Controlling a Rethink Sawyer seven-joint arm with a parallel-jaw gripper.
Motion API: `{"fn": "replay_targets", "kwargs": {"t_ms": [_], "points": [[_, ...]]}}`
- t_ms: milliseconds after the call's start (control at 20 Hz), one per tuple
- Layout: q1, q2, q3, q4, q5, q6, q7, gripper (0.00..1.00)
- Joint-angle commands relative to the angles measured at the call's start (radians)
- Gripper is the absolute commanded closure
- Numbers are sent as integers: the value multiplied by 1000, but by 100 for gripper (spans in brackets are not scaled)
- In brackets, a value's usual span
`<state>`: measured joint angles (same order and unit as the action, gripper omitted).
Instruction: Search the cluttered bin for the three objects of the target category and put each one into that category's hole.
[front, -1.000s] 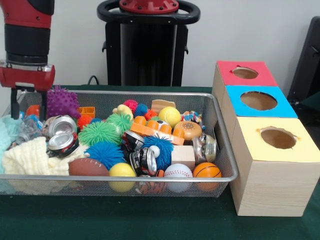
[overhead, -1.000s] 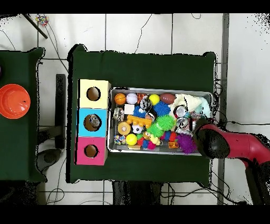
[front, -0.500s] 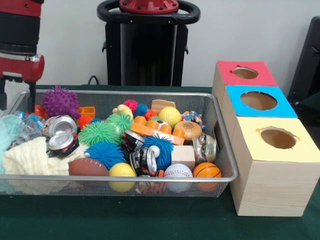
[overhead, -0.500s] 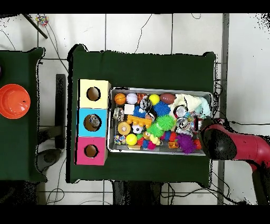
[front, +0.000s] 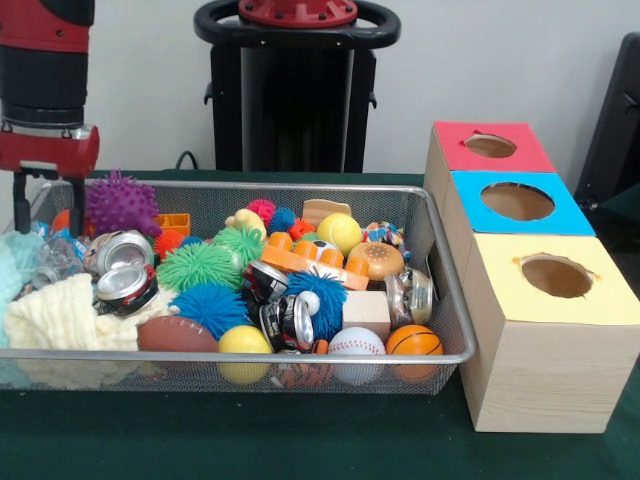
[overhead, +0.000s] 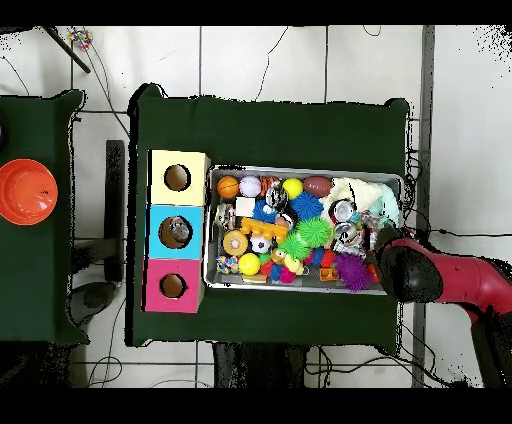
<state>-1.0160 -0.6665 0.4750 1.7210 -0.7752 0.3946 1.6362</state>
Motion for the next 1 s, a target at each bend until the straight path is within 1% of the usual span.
{"fn": "replay_targets", "kwargs": {"t_ms": [50, 250, 400, 600, 850, 1000], "points": [[-9, 54, 10, 15, -19, -11, -24, 0], [0, 69, -12, 28, -44, -80, 22, 0], [4, 66, -35, 37, -74, -128, 32, 0], [16, 66, -58, 41, -72, -140, 42, 0], [31, 75, -102, 46, -81, -203, 66, 0], [24, 97, -117, 64, -65, -244, 91, 0]]}}
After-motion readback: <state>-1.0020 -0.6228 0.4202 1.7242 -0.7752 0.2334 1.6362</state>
